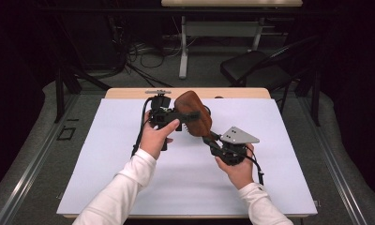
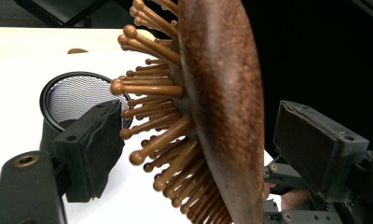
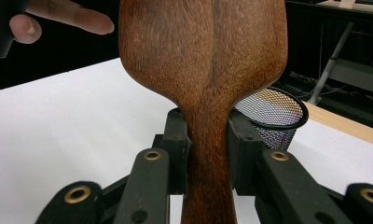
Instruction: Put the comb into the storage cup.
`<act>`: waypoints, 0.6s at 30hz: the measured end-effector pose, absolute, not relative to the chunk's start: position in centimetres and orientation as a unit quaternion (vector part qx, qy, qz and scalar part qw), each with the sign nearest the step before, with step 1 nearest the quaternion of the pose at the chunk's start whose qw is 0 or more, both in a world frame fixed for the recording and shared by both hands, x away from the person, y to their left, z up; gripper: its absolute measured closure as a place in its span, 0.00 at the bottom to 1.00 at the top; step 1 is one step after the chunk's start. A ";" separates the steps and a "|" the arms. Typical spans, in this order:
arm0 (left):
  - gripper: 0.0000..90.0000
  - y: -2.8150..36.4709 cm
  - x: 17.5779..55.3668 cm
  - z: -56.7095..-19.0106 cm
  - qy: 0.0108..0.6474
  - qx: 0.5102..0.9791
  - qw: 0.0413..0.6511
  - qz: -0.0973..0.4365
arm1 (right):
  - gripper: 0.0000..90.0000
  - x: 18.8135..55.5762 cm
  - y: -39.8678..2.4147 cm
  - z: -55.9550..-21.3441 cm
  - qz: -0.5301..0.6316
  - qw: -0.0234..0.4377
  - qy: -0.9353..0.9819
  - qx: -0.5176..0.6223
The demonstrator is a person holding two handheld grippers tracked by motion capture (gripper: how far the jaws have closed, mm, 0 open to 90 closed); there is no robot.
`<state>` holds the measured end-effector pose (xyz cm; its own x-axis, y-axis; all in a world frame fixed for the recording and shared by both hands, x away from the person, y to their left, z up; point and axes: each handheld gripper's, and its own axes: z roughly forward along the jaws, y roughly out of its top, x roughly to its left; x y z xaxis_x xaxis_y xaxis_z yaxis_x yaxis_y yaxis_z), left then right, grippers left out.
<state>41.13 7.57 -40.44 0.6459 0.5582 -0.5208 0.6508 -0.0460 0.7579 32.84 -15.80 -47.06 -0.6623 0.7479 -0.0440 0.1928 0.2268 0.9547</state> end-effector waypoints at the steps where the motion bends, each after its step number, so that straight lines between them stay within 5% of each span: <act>1: 0.18 7.5 41.1 -40.5 0.419 0.721 0.550 -0.044 | 0.80 32.8 -15.8 -47.1 0.534 0.259 0.739 0.318; 18: 0.23 7.0 41.3 -40.6 0.411 0.712 0.567 -0.047 | 0.80 32.8 -15.6 -47.1 0.534 0.258 0.740 0.318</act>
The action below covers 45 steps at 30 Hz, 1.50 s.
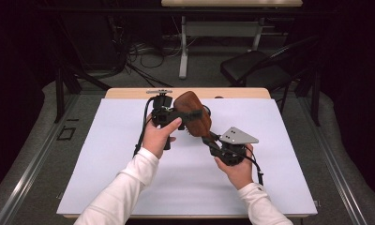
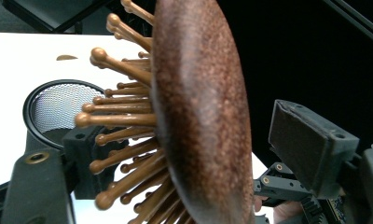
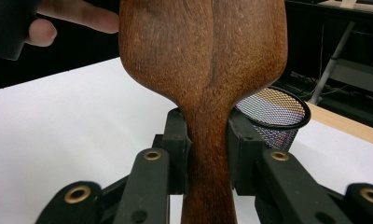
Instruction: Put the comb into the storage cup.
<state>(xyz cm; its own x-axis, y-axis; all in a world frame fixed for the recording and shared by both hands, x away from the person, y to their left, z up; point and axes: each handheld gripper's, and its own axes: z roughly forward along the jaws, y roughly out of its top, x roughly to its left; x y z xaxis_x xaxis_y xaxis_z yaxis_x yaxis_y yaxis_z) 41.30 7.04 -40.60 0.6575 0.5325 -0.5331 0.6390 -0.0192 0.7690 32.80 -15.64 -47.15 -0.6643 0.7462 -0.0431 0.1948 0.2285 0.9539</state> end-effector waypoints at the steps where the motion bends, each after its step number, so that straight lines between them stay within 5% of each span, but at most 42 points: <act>1: 0.23 7.0 41.3 -40.6 0.411 0.712 0.567 -0.047 | 0.80 32.8 -15.6 -47.1 0.533 0.259 0.740 0.318; 17: 0.37 7.2 41.3 -40.8 0.420 0.706 0.568 -0.047 | 0.80 32.8 -15.6 -47.2 0.535 0.258 0.739 0.318; 45: 0.44 7.4 41.4 -41.4 0.443 0.693 0.562 -0.087 | 0.80 32.8 -15.5 -47.4 0.536 0.256 0.739 0.318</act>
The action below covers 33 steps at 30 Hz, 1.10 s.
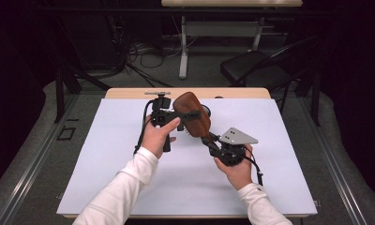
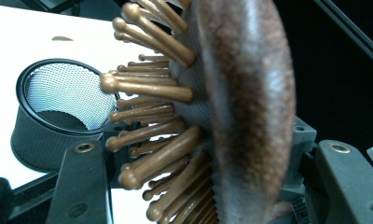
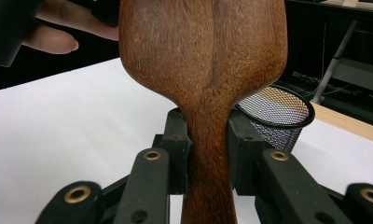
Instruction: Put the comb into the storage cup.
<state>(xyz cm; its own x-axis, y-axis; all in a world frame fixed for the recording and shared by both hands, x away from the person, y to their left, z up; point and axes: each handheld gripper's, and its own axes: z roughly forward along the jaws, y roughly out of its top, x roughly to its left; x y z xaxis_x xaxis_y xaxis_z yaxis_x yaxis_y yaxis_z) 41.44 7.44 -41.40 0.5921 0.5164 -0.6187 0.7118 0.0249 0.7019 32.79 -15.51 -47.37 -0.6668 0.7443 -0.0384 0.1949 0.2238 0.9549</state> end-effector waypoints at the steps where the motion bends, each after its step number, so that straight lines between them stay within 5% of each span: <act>1: 0.44 7.5 41.5 -41.4 0.444 0.692 0.562 -0.088 | 0.80 32.8 -15.5 -47.4 0.536 0.256 0.739 0.318; 33: 0.50 7.9 41.4 -41.5 0.474 0.672 0.556 -0.121 | 0.80 33.0 -15.4 -47.9 0.536 0.247 0.744 0.314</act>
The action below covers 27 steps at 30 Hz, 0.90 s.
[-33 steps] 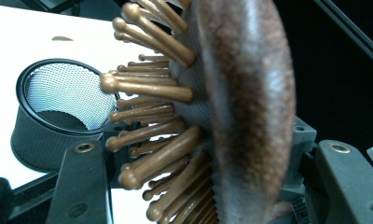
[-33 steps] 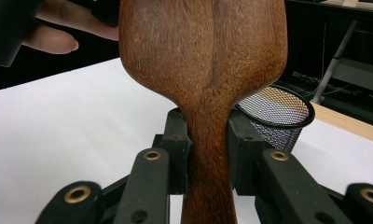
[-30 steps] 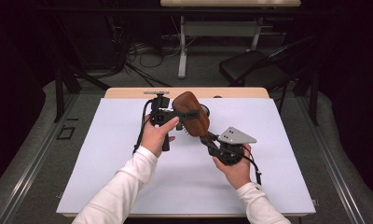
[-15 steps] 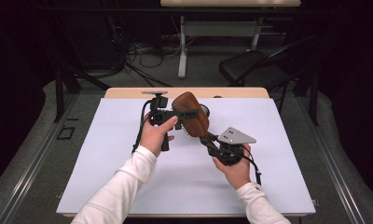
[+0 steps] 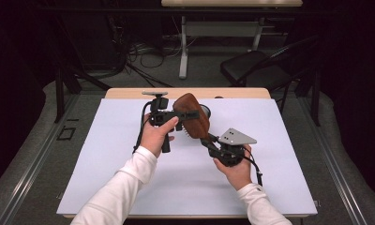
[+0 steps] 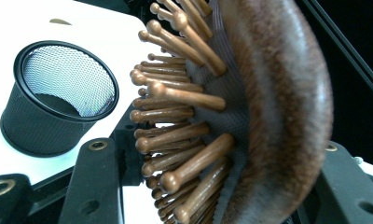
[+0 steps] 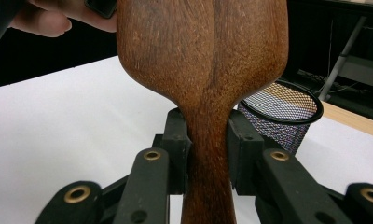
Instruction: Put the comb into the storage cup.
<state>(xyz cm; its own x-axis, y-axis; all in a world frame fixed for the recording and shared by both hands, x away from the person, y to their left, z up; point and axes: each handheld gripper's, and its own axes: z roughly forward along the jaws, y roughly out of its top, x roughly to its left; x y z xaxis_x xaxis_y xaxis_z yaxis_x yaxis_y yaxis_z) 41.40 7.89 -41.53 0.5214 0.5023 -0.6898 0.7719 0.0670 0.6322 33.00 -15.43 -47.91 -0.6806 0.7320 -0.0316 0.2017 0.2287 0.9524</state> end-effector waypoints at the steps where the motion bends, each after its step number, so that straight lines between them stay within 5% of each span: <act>1: 0.50 7.9 41.4 -41.5 0.476 0.671 0.556 -0.122 | 0.80 33.0 -15.4 -47.9 0.536 0.248 0.744 0.313; 27: 0.53 7.9 41.8 -41.7 0.497 0.661 0.544 -0.144 | 0.78 33.2 -15.5 -48.1 0.539 0.238 0.740 0.324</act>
<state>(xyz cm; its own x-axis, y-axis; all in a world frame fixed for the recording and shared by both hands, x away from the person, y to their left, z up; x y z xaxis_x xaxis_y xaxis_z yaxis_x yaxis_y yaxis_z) 41.82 7.85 -41.69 0.4643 0.5006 -0.7306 0.8135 0.0851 0.5753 33.23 -15.52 -48.08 -0.6763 0.7366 -0.0026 0.2228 0.2079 0.9524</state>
